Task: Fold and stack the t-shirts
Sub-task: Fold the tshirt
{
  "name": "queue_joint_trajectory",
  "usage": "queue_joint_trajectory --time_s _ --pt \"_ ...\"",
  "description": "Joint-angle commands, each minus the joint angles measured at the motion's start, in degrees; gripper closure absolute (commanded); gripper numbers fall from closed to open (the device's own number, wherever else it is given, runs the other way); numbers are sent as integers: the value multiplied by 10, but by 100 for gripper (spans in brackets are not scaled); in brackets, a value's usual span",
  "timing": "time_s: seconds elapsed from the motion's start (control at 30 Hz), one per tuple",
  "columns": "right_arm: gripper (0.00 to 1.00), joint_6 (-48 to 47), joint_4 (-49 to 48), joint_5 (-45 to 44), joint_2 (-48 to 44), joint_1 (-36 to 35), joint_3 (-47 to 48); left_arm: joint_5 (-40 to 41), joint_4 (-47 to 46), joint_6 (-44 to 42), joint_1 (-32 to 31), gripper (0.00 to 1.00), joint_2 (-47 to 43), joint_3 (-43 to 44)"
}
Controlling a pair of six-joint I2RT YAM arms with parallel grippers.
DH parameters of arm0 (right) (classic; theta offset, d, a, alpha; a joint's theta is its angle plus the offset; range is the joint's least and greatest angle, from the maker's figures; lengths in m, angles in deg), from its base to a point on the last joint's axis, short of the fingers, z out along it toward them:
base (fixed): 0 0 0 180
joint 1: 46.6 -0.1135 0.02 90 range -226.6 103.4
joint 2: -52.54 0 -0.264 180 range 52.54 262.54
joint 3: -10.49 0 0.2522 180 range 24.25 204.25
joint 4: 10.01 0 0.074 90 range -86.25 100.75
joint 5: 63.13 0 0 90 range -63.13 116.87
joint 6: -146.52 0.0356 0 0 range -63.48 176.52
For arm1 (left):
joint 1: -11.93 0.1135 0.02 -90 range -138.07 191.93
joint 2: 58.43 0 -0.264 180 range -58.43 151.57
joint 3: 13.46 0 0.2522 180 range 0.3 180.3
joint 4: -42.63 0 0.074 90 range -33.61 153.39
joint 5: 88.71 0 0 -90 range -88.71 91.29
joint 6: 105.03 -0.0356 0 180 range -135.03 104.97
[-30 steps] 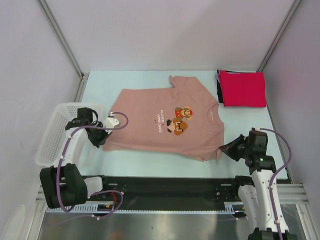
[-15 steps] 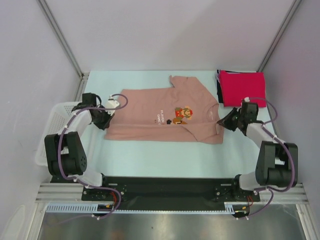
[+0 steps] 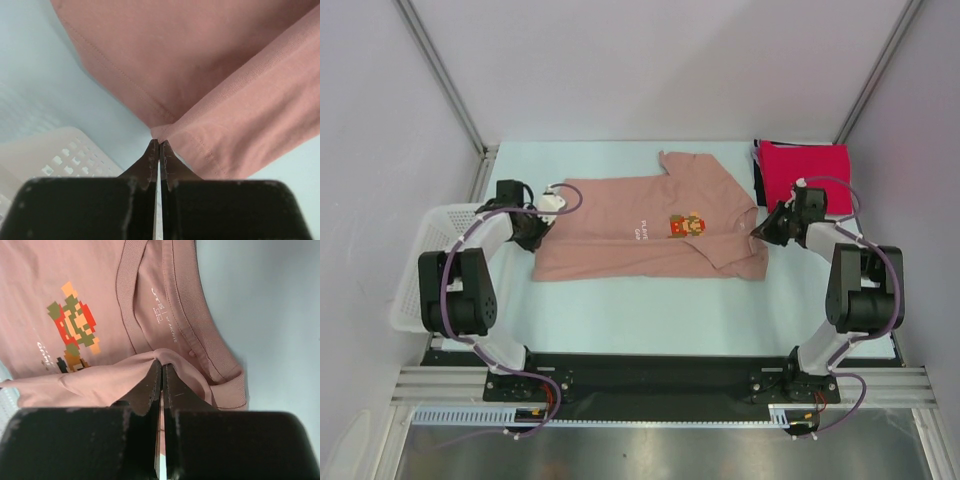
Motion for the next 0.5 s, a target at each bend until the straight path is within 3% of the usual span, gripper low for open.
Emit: queue_joint_trajectory --time_s 0.0,0.07,0.1,0.2,0.37,0.47 --pt "100 -31 4 -17 6 -7 34 76 -39 15 10 99 9 27" --pt "97 -39 13 -30 10 -11 51 76 -39 21 10 87 15 31" --pt "78 -42 29 -37 11 -13 57 78 -39 22 8 65 18 33" --pt "55 -61 89 -87 2 -24 91 70 -38 27 -6 45 -2 36" --pt "51 -53 199 -183 -78 -28 72 38 -32 -3 -40 46 -75 25" --pt "47 -33 234 -192 -132 -28 15 12 15 -46 -65 57 -99 8"
